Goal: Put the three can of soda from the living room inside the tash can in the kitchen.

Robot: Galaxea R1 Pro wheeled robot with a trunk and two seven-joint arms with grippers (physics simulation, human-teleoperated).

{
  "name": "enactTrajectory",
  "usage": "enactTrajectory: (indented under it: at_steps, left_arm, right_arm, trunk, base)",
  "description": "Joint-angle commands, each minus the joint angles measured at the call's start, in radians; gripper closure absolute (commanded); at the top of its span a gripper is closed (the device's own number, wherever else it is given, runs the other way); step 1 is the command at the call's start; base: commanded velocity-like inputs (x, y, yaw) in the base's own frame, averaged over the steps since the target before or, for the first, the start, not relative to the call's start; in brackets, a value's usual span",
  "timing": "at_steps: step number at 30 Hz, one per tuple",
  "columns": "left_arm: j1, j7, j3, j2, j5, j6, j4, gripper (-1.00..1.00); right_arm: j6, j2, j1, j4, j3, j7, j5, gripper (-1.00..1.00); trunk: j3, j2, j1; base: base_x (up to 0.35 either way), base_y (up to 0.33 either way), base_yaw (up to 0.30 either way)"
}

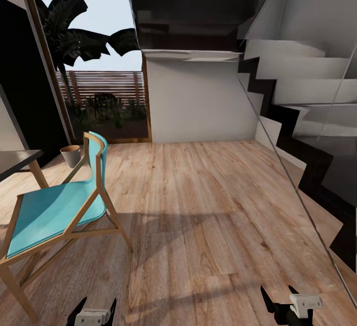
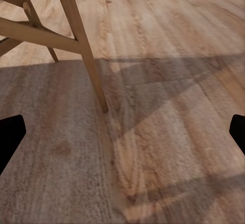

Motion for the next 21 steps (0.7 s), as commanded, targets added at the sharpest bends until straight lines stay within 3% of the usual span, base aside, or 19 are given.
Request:
enactTrajectory:
  at_steps: [1, 15, 21]
  left_arm:
    - [0.000, 0.000, 0.000, 0.000, 0.000, 0.000, -0.001, -1.00]
    - [0.001, 0.002, 0.000, 0.000, 0.000, -0.002, -0.004, -1.00]
    - [0.001, 0.000, -0.002, 0.000, -0.001, -0.001, -0.004, -1.00]
  right_arm:
    - [0.000, 0.000, 0.000, 0.000, 0.000, 0.000, 0.000, -1.00]
    - [0.000, 0.000, 0.002, -0.002, -0.001, 0.001, 0.000, -1.00]
    - [-0.001, 0.000, 0.002, -0.002, -0.002, 0.001, 0.000, -1.00]
  trunk:
    - [0.000, 0.000, 0.000]
    - [0.000, 0.000, 0.000]
    - [0.000, 0.000, 0.000]
  base:
    - [0.000, 0.000, 0.000]
    - [0.000, 0.000, 0.000]
    - [0.153, -0.022, 0.000]
